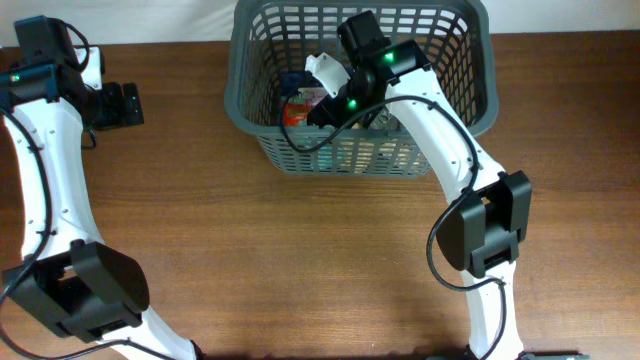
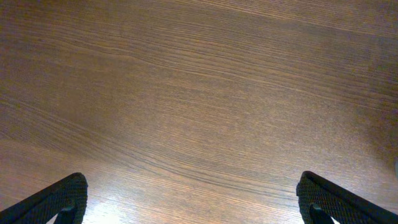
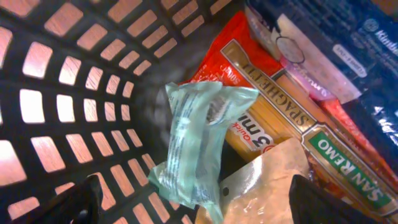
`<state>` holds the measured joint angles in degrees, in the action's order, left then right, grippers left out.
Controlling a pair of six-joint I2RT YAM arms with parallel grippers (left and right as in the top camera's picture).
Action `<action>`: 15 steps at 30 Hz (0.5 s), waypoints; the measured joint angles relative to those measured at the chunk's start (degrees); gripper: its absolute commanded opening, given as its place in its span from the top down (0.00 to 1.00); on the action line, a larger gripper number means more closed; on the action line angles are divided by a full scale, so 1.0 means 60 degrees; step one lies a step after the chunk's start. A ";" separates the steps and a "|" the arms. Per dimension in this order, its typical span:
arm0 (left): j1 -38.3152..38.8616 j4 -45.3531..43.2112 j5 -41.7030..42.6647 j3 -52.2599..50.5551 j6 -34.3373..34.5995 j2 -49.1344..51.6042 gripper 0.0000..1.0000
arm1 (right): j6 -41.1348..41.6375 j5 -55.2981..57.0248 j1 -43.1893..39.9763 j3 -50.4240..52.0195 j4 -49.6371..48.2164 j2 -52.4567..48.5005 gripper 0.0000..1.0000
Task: Pack container
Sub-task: 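Release the pouch and lift the right gripper out of the basket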
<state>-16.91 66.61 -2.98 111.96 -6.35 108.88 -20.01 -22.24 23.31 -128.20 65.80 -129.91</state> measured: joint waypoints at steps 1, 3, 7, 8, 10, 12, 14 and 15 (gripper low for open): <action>0.0000 0.0000 0.0000 0.0000 0.0000 0.0000 0.01 | 0.0087 0.0000 -0.0022 -0.0109 0.0076 0.0000 0.08; 0.0000 0.0000 0.0004 0.0000 0.0000 0.0000 0.01 | 0.0299 0.0000 -0.0109 -0.0499 0.0299 0.0000 0.09; 0.0000 0.0000 0.0004 0.0000 0.0000 0.0000 0.01 | 0.0820 -0.0025 -0.0532 -0.1869 0.0980 0.0076 0.08; 0.0000 0.0000 0.0000 0.0000 0.0000 0.0000 0.01 | 0.0933 -0.0033 -0.0699 -0.2273 0.1166 0.0157 0.08; 0.0000 0.0000 0.0000 0.0000 0.0000 0.0000 0.01 | 0.1239 -0.0036 -0.1104 -0.3195 0.1585 0.0390 0.07; 0.0000 0.0000 0.0004 0.0000 0.0000 0.0000 0.01 | 0.1545 -0.0040 -0.1650 -0.4215 0.1898 0.0769 0.08; 0.0000 0.0000 0.0000 0.0000 0.0000 0.0000 0.01 | 0.1891 -0.0022 -0.2262 -0.5060 0.2080 0.1286 0.07; 0.0000 0.0000 0.0000 0.0000 0.0000 0.0000 0.01 | 0.2084 0.0011 -0.2590 -0.5399 0.2131 0.1599 0.07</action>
<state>-16.91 66.61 -2.98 111.96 -6.35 108.88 -7.51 -22.17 7.77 -160.59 78.59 -120.31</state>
